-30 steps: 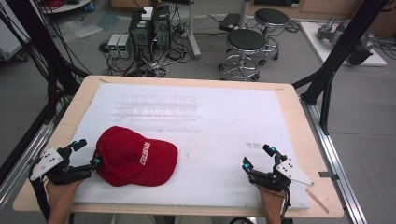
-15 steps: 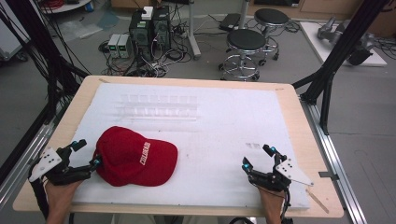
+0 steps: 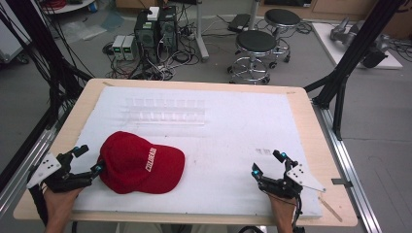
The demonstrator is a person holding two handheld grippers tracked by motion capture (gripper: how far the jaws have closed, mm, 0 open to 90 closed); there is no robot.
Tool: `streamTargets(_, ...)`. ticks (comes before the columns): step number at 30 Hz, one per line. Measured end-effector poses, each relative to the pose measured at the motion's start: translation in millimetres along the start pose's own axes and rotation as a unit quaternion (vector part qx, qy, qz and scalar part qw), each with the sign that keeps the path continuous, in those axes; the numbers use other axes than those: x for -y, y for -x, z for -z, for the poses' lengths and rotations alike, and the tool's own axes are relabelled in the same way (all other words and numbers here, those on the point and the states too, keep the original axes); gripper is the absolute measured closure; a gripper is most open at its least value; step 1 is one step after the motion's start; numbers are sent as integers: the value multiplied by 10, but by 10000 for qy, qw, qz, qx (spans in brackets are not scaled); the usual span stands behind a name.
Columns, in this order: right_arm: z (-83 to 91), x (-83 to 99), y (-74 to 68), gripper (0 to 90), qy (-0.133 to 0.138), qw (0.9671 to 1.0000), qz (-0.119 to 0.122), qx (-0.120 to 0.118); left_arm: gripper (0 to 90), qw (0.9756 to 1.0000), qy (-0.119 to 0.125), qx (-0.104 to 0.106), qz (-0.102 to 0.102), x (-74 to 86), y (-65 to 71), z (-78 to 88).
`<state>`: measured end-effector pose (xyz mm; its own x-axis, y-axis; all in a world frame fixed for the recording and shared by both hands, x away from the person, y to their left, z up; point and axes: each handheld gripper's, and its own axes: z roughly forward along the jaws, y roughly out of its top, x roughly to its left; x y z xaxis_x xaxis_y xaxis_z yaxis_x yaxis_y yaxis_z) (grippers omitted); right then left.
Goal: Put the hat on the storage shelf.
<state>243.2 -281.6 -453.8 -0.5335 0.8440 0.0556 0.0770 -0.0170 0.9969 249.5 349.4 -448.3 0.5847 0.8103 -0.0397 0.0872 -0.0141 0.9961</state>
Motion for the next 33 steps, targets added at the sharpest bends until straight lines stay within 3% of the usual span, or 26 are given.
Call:
streamTargets(4,0,-1,-3,87,-8,10000,2,-4,134,9999,91,64,17,-65,-29,41)
streamTargets(5,0,-1,-5,87,-17,10000,-9,-4,132,9997,127,200,45,-100,-46,54)
streamTargets(11,1,0,-7,87,-24,10000,-19,5,123,9987,79,501,-6,-242,-80,58)
streamTargets(15,0,-1,-9,87,-29,10000,-20,13,123,9964,-96,841,-66,-374,-110,6)
streamTargets(18,0,-1,-11,87,-27,10000,-18,18,123,9937,-376,1037,-181,-477,-122,-81)
streamTargets(24,-1,-1,-3,87,-7,10000,4,12,123,9909,-605,1174,-260,-523,-126,-154)
streamTargets(25,-1,0,-2,87,-5,10000,0,9,123,9899,-676,1218,-246,-514,-131,-169)
streamTargets(28,-1,0,-1,87,13,10000,7,1,123,9840,-892,1523,-243,-476,-164,-221)
streamTargets(30,1,0,-2,87,19,10000,-1,8,124,9812,-962,1667,-113,-454,-195,-262)
streamTargets(33,2,0,-3,87,5,10000,-21,20,124,9785,-1033,1784,-79,-425,-210,-328)
